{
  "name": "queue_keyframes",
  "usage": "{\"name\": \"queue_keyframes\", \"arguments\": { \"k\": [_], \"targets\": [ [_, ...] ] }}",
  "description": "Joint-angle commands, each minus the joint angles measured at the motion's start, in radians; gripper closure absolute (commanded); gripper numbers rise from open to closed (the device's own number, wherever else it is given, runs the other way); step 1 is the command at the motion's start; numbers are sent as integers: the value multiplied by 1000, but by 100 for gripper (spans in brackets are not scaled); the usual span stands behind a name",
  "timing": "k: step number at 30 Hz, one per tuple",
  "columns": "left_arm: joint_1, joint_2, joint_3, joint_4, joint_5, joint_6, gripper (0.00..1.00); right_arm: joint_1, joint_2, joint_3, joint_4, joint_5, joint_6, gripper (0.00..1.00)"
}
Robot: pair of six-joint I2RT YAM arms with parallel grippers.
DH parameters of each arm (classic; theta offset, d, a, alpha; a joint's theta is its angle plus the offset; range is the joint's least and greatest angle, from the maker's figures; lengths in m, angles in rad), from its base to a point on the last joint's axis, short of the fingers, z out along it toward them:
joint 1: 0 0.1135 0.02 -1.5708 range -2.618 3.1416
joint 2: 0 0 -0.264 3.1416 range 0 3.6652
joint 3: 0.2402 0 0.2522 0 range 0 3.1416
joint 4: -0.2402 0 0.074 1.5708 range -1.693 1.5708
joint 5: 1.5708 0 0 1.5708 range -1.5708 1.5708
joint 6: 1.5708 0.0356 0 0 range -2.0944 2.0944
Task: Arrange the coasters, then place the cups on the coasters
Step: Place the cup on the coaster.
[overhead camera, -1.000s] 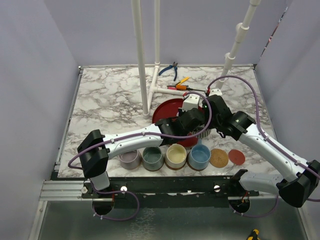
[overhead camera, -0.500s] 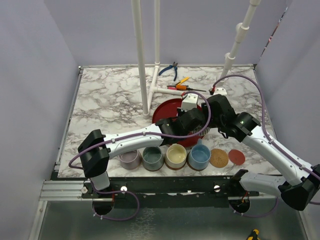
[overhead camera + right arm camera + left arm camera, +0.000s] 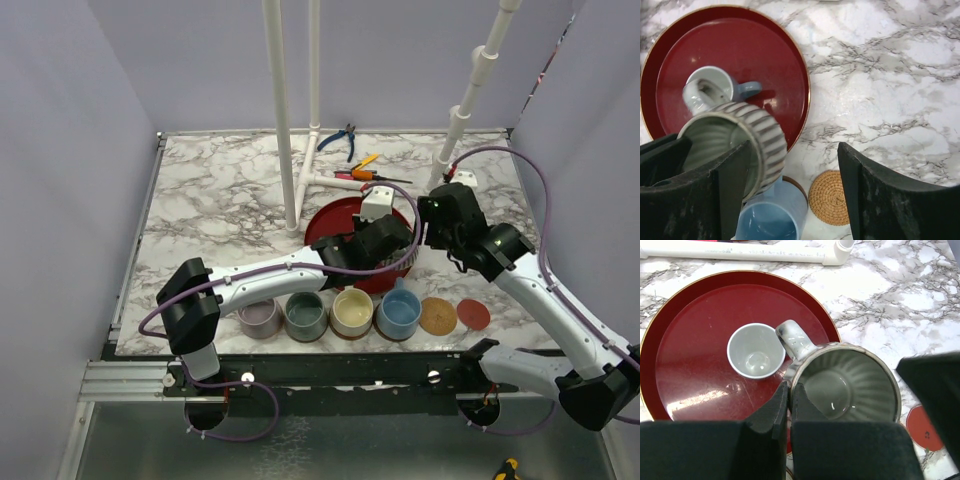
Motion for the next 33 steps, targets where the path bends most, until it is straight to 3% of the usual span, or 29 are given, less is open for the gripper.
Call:
{"name": "queue_keyframes", "arguments": {
  "k": [1, 6, 17, 25, 29, 33],
  "targets": [
    [4, -47, 8, 68, -40, -22, 100, -91, -40, 5, 46, -109, -27, 26],
    [5, -38, 19, 69, -26, -6, 100, -154, -53, 25, 100, -240, -55, 24],
    [-20, 9, 75, 73, 3, 10, 100, -380, -45, 48, 160, -343, -111, 23],
    [-19, 69, 94, 88, 13, 30, 100, -392, -33, -6, 203, -405, -105, 23],
    [-20, 101, 115, 92, 4, 41, 100, -392, -19, -46, 173, -515, -124, 25],
    [-20, 126, 131, 104, 20, 43, 100, -392, -33, -109, 143, -501, -115, 26]
  ]
}}
